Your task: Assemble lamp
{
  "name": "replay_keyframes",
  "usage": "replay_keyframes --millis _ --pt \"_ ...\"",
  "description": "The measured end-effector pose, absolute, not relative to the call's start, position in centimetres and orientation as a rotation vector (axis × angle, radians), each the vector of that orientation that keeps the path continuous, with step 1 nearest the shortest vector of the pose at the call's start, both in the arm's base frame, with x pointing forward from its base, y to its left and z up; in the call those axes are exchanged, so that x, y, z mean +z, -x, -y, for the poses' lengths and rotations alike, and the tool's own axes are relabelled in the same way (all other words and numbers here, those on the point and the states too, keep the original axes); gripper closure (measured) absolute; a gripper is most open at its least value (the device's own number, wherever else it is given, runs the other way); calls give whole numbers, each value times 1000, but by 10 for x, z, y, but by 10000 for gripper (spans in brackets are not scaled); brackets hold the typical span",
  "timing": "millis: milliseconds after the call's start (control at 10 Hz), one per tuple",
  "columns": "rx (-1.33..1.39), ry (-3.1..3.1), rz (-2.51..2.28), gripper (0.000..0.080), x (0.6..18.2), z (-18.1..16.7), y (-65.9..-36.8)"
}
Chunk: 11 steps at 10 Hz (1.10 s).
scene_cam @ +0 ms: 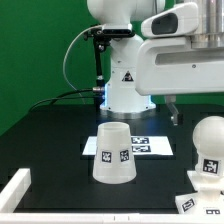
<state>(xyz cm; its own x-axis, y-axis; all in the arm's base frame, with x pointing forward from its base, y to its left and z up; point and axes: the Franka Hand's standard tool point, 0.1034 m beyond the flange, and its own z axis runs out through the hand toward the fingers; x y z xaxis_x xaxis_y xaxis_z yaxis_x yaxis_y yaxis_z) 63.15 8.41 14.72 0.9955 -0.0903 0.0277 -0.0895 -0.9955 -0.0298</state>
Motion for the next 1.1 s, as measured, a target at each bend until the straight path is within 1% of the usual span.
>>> replay_keyframes --millis 500,600,800,900,1100 --pt "-13 3156 -185 101 126 -83 -631" --pt "-30 3156 -208 101 123 -88 -633" --pt "-57 3154 -225 101 123 -87 -636" --pt "-58 3152 -250 222 123 -87 -636" --pt "-58 3144 -325 238 123 -86 -636"
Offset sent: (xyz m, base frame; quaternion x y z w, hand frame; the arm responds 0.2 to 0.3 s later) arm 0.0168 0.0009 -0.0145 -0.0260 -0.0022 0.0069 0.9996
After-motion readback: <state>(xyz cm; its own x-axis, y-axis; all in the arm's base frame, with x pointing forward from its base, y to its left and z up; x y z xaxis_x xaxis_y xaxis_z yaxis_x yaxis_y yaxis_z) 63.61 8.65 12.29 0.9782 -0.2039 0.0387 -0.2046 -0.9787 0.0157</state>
